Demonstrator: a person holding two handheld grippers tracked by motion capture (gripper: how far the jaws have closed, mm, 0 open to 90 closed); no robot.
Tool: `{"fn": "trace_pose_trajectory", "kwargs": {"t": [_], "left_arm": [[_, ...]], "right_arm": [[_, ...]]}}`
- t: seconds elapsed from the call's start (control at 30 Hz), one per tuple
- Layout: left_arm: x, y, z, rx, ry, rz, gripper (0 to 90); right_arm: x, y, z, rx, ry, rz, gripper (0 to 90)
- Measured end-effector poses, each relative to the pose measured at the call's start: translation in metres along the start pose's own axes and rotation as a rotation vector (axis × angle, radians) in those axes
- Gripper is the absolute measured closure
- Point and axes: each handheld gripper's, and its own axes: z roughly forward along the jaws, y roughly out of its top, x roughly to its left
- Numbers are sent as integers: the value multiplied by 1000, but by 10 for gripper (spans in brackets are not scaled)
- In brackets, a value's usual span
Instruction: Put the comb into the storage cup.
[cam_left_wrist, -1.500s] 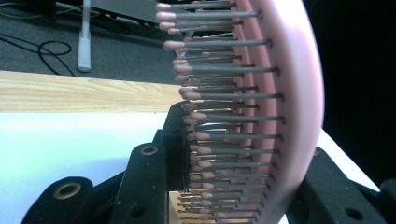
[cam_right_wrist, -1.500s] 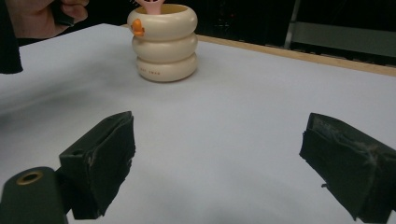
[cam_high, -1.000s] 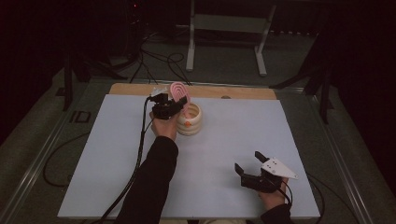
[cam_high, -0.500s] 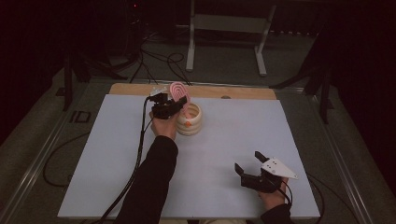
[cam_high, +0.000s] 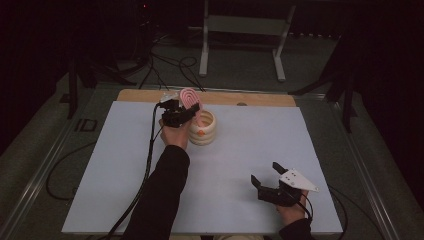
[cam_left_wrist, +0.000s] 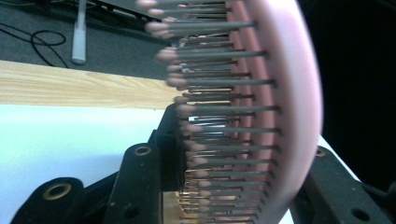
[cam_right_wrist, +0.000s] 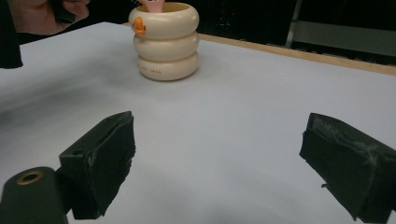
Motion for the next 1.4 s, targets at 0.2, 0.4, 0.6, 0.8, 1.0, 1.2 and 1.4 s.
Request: {"fn": "trace_pose_trajectory", "kwargs": {"t": [0.2, 0.4, 0.6, 0.8, 1.0, 1.2, 1.4], "left_arm": [[3, 1, 0, 11, 11, 12, 583], [4, 2, 0, 21, 39, 25, 506], [6, 2, -1, 29, 52, 23, 491], [3, 2, 0, 30, 69, 36, 438], [1, 2, 0, 34, 87, 46, 353], [2, 2, 0, 41, 100, 58, 300], [1, 1, 2, 50, 108, 69, 240]], "right_arm": [[0, 0, 0, -1, 1, 2, 94], [0, 0, 0, 0, 1, 0, 94], [-1, 0, 0, -2, -1, 1, 94], [0, 0, 0, 0, -1, 1, 94], [0, 0, -1, -2, -1, -1, 94], [0, 0, -1, -1, -2, -1, 94], [0, 0, -1, -1, -1, -1, 94]]}}
